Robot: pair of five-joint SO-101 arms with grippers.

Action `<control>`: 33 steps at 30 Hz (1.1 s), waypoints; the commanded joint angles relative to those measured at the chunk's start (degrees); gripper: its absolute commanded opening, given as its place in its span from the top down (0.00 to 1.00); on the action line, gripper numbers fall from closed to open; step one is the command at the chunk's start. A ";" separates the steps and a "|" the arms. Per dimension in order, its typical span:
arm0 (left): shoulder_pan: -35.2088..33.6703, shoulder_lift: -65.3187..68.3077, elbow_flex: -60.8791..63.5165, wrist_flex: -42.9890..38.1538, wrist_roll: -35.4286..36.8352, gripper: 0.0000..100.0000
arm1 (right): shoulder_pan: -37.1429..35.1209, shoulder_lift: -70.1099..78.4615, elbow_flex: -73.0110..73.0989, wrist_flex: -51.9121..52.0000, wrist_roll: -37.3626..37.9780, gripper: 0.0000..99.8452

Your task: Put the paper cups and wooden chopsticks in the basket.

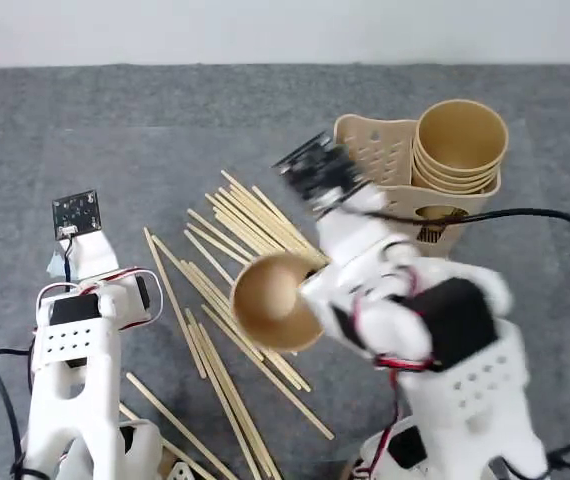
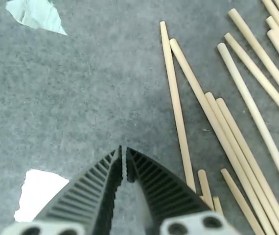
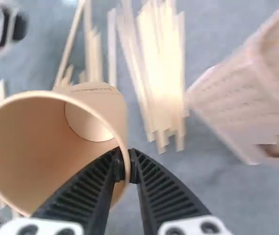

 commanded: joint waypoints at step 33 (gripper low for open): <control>-0.18 -1.58 -0.40 -1.05 -0.44 0.99 | 40.92 13.32 -18.20 -17.01 4.31 0.99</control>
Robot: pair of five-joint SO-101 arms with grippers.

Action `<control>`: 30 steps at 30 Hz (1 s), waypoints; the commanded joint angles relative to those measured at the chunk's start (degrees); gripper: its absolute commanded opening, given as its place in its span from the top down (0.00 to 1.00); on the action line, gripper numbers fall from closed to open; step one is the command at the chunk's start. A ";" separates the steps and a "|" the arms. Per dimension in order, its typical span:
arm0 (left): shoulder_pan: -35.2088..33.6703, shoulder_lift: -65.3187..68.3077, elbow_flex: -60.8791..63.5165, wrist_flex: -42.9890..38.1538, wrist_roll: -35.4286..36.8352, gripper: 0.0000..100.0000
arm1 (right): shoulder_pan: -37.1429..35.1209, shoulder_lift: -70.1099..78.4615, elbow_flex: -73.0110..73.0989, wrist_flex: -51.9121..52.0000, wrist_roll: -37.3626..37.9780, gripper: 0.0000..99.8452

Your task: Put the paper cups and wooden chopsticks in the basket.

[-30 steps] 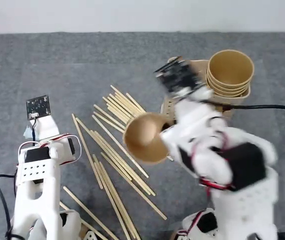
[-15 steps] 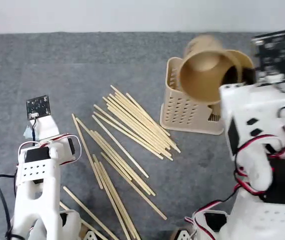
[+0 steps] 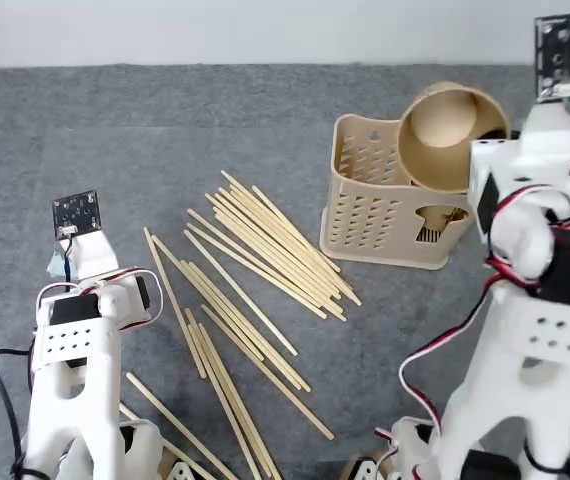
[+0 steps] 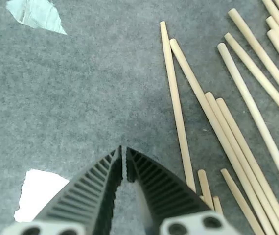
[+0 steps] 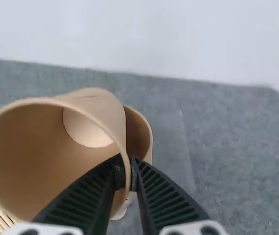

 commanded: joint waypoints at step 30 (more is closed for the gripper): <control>-0.18 -1.58 -0.40 -1.05 -0.53 0.99 | -5.67 8.75 -2.11 -18.07 -5.36 0.78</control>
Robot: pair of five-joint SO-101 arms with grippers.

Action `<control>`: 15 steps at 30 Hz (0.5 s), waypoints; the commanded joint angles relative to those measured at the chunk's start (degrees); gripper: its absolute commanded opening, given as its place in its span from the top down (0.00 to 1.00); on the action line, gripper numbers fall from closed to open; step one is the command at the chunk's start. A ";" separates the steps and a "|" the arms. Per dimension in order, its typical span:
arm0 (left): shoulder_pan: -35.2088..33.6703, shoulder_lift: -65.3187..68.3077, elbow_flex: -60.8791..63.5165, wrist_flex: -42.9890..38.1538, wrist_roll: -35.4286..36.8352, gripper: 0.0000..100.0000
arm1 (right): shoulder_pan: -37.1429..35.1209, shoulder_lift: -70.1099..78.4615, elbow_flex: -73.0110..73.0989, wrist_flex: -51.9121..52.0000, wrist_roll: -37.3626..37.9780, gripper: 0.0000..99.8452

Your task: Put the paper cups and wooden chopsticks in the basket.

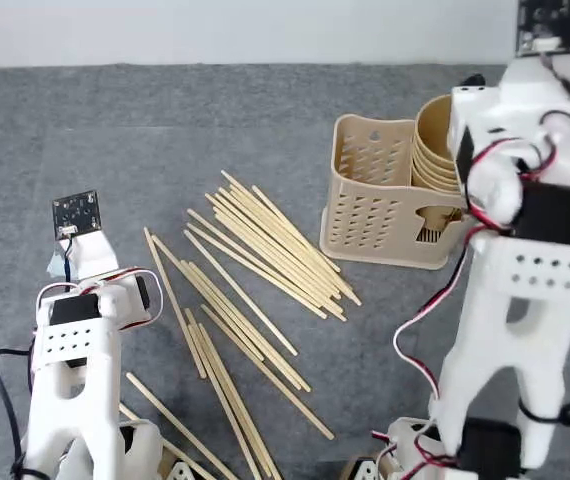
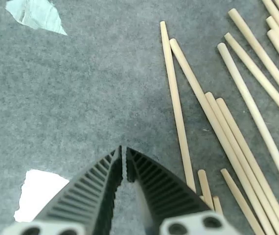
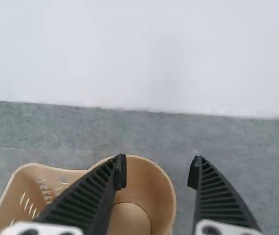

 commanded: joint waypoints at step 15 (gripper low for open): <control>-0.18 -1.58 -0.40 -1.05 -0.53 0.99 | -0.04 -0.13 12.04 -0.75 1.58 0.99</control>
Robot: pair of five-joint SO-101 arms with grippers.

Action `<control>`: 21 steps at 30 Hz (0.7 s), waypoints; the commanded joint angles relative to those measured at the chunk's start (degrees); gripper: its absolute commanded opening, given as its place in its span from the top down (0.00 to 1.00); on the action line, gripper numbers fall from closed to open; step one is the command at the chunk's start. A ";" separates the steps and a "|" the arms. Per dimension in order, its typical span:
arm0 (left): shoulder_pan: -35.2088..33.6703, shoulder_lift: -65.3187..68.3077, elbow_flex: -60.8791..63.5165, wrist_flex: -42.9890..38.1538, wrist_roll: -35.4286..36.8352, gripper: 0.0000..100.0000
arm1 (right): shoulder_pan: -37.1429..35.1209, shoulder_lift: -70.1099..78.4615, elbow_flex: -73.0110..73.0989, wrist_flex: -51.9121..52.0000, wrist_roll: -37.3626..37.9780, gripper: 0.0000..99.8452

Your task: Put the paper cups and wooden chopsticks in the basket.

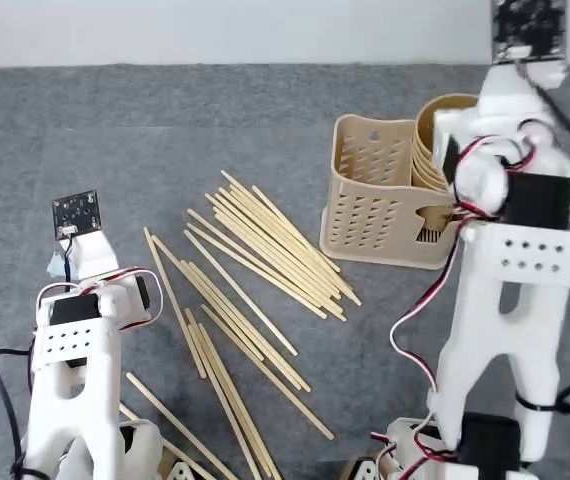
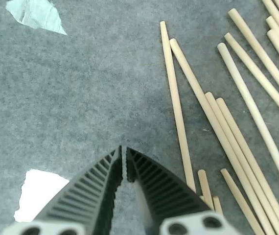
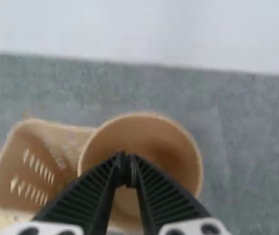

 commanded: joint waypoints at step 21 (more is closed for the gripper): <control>-0.09 -1.58 -0.40 -1.05 -0.53 0.99 | 1.80 -18.33 23.74 -21.32 3.78 0.99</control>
